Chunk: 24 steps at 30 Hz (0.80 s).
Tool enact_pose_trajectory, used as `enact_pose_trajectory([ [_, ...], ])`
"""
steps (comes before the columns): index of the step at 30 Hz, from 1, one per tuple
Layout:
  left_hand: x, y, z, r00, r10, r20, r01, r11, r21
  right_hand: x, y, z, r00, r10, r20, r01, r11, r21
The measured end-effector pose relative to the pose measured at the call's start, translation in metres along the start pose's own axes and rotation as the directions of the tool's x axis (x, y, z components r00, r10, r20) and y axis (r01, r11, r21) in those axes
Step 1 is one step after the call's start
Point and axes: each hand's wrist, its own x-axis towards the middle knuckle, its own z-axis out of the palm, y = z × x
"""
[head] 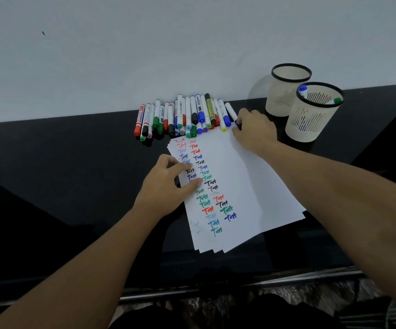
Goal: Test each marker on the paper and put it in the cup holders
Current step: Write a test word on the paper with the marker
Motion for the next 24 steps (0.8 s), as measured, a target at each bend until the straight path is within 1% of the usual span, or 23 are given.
enact_pose_trajectory([
  [6,0.000,-0.001,0.001,1.000,0.003,0.002,-0.003,1.000,0.005,0.002,0.002,-0.003,0.999,0.038,-0.017,-0.038,0.999,-0.008],
  [9,0.001,-0.001,0.001,1.000,-0.005,0.007,0.005,1.000,0.005,0.002,0.002,-0.004,0.990,0.116,-0.079,-0.106,0.986,0.125],
  [11,0.001,-0.001,0.001,1.000,-0.003,0.008,0.003,1.000,0.011,-0.001,0.001,-0.008,0.971,0.165,-0.172,-0.120,0.961,0.248],
  [15,0.001,-0.002,0.001,1.000,0.002,-0.001,-0.002,1.000,0.007,-0.010,0.001,-0.023,0.912,0.211,-0.351,-0.031,0.889,0.457],
  [18,0.001,-0.002,0.002,1.000,0.006,-0.008,-0.006,1.000,-0.004,-0.022,-0.002,-0.033,0.872,0.230,-0.432,0.093,0.789,0.607],
  [21,0.000,-0.001,0.002,1.000,0.008,-0.010,-0.008,1.000,0.001,-0.034,-0.007,-0.040,0.870,0.247,-0.427,0.171,0.661,0.730],
  [22,0.000,-0.001,0.002,1.000,0.008,-0.010,-0.008,1.000,0.002,-0.038,-0.009,-0.041,0.874,0.243,-0.420,0.179,0.643,0.745],
  [24,0.000,-0.001,0.001,1.000,0.004,-0.006,-0.004,1.000,0.007,-0.047,-0.013,-0.044,0.883,0.220,-0.415,0.190,0.642,0.743],
])
